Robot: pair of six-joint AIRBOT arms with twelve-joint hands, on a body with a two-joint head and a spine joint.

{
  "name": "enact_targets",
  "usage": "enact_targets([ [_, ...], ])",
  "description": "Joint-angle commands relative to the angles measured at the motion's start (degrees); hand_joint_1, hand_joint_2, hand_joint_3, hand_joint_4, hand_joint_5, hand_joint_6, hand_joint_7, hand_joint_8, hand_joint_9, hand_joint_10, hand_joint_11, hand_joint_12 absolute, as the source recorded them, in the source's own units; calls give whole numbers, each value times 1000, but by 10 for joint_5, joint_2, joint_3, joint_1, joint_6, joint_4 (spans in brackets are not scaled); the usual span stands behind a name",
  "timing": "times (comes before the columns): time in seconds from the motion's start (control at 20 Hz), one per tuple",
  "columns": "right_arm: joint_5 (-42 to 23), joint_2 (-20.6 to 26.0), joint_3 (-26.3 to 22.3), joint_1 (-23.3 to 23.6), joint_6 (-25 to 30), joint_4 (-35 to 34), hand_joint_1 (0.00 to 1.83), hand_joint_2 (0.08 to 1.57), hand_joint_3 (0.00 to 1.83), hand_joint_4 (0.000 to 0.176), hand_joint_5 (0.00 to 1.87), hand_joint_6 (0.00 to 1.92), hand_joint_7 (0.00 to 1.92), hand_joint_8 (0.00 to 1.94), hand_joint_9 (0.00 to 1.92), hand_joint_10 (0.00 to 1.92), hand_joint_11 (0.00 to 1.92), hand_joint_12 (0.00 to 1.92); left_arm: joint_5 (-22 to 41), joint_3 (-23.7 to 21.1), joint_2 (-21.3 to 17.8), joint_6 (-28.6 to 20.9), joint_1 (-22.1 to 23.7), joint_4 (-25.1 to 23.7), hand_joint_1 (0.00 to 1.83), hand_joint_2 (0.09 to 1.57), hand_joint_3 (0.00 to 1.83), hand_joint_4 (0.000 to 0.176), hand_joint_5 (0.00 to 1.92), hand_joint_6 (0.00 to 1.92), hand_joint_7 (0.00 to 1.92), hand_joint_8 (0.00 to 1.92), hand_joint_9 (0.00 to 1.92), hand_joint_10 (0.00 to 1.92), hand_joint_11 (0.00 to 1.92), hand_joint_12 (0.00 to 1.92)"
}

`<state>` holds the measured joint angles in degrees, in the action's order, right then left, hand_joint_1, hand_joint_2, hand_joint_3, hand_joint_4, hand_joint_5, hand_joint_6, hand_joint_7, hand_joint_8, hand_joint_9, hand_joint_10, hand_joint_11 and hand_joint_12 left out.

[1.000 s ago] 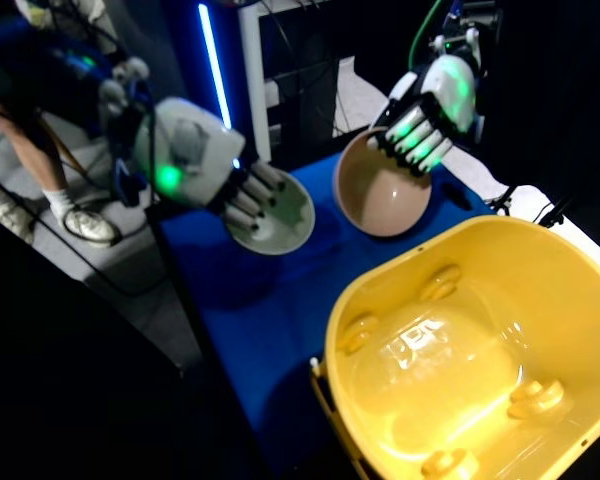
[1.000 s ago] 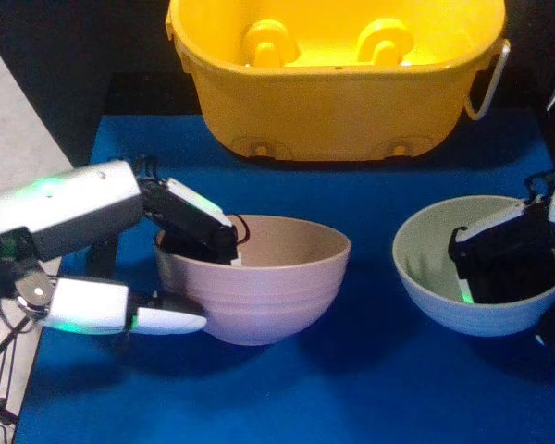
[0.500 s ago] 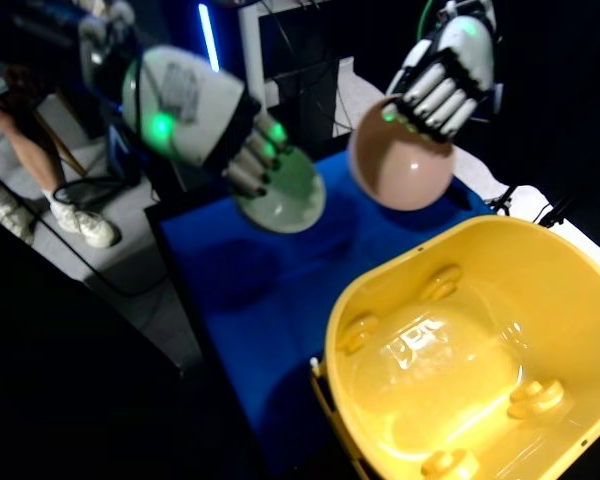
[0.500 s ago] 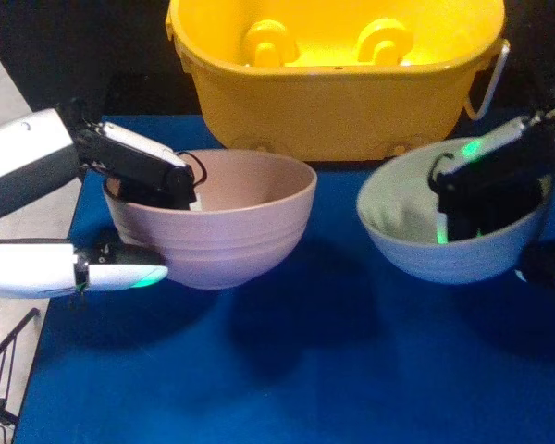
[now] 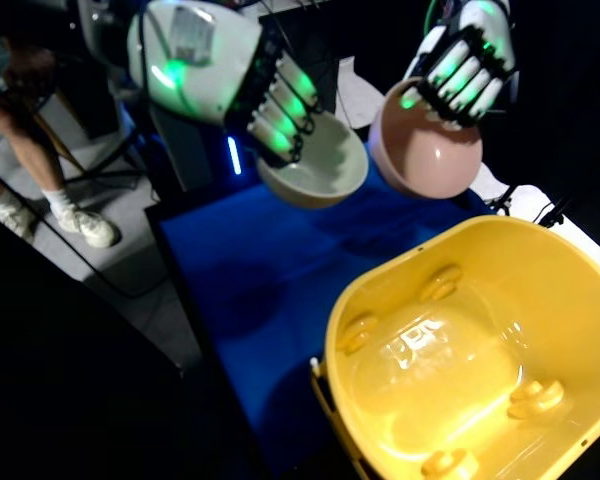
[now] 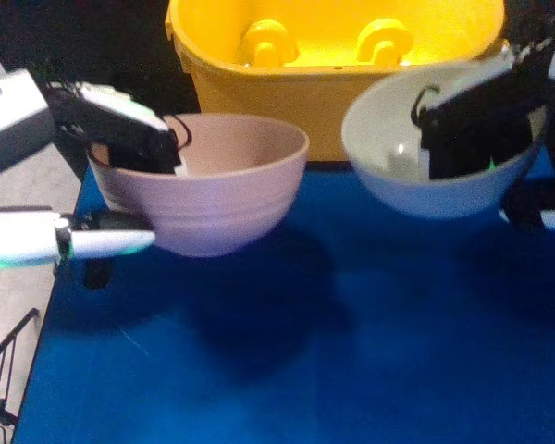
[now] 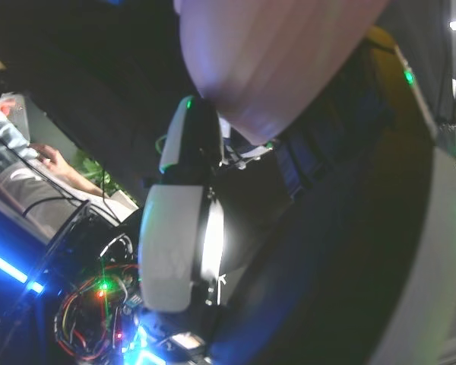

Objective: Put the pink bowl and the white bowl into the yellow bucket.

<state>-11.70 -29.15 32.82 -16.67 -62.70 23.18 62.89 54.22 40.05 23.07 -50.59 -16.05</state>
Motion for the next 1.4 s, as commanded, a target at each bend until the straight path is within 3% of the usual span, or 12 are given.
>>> enact_targets([
  [0.0, -64, -2, 0, 14, 2, 1, 1371, 1215, 0, 0, 883, 1252, 874, 1049, 941, 1232, 960, 1521, 79, -1, -5, 3, 12, 24, 1236, 1180, 0, 0, 888, 906, 864, 1459, 789, 1421, 490, 1682],
  [0.15, -64, -6, 5, 35, 2, 16, 1377, 1191, 0, 0, 930, 1197, 958, 990, 957, 1139, 966, 1506, 82, -1, -11, 14, 28, 24, 1235, 1181, 0, 0, 894, 894, 857, 1471, 790, 1418, 490, 1681],
  [0.25, -64, -9, 7, 46, 2, 26, 1222, 1218, 0, 0, 944, 1206, 945, 1036, 1005, 1240, 993, 1510, 82, -1, -15, 18, 36, 24, 1236, 1179, 0, 0, 890, 904, 865, 1458, 790, 1417, 490, 1680],
  [0.3, -64, -12, 9, 54, 2, 33, 1360, 1221, 0, 0, 880, 1264, 844, 1130, 934, 1209, 976, 1509, 82, -1, -18, 22, 42, 24, 1236, 1180, 0, 0, 894, 893, 857, 1470, 790, 1417, 490, 1680],
  [0.4, -63, -15, 13, 61, 2, 36, 1375, 1209, 0, 0, 867, 1228, 852, 1116, 1028, 1130, 1143, 1402, 80, -1, -20, 23, 52, 22, 1236, 1179, 0, 0, 890, 904, 865, 1458, 790, 1417, 490, 1680],
  [0.5, -62, -17, 17, 69, 2, 44, 1374, 1215, 0, 0, 866, 1247, 832, 1128, 1022, 1144, 1152, 1397, 67, 2, -21, 23, 71, 12, 1236, 1180, 0, 0, 896, 890, 855, 1473, 791, 1417, 490, 1680],
  [0.65, -48, -26, 28, 90, 2, 59, 1366, 1230, 0, 0, 863, 1280, 835, 1174, 926, 1217, 975, 1527, 49, 10, -21, 25, 103, 0, 1236, 1180, 0, 0, 895, 890, 856, 1472, 791, 1417, 490, 1680],
  [0.95, -43, -26, 34, 117, 2, 82, 1362, 1232, 0, 0, 898, 1291, 833, 1178, 872, 1210, 799, 1599, -33, 35, 2, 24, 227, -67, 1236, 1180, 0, 0, 896, 890, 856, 1473, 791, 1416, 490, 1680],
  [1.0, -43, -27, 35, 118, 2, 85, 1370, 1213, 0, 0, 905, 1253, 868, 1107, 940, 1158, 861, 1577, -47, 37, 4, 24, 244, -79, 1236, 1179, 0, 0, 891, 901, 864, 1460, 791, 1416, 491, 1680],
  [1.15, -43, -28, 37, 119, 2, 93, 1478, 1198, 0, 0, 897, 1224, 887, 1117, 974, 1062, 760, 1521, -85, 44, 14, 24, 296, -109, 1236, 1180, 0, 0, 896, 889, 856, 1472, 791, 1416, 490, 1680],
  [1.2, -43, -29, 37, 119, 1, 96, 1383, 1190, 0, 0, 925, 1199, 946, 1038, 972, 1108, 876, 1611, -95, 46, 18, 24, 307, -115, 1236, 1180, 0, 0, 895, 891, 857, 1470, 791, 1416, 491, 1680],
  [1.35, -36, -33, 43, 123, -13, 99, 1373, 1201, 0, 0, 912, 1254, 916, 1006, 964, 1155, 963, 1629, -116, 63, 41, 24, 324, -118, 1236, 1180, 0, 0, 895, 892, 857, 1469, 791, 1416, 491, 1680],
])
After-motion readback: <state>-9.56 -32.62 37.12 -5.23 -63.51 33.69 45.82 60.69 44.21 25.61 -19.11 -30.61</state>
